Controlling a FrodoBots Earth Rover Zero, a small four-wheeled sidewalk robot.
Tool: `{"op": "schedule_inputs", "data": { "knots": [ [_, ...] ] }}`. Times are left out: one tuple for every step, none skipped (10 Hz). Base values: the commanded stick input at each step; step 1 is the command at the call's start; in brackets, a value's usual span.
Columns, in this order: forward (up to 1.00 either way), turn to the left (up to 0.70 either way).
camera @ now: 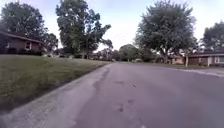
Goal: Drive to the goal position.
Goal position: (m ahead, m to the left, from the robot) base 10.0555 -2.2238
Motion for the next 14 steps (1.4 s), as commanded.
{"op": "schedule_inputs", "data": {
  "knots": [
    [1.0,0.0],
    [1.0,0.0],
    [1.0,0.0],
    [1.0,0.0],
    [1.0,0.0],
    [1.0,0.0],
    [1.0,0.0],
    [1.0,0.0],
    [1.0,0.0],
    [1.0,0.0],
    [1.0,0.0],
    [1.0,-0.07],
    [1.0,-0.14],
    [1.0,-0.2]
  ]
}}
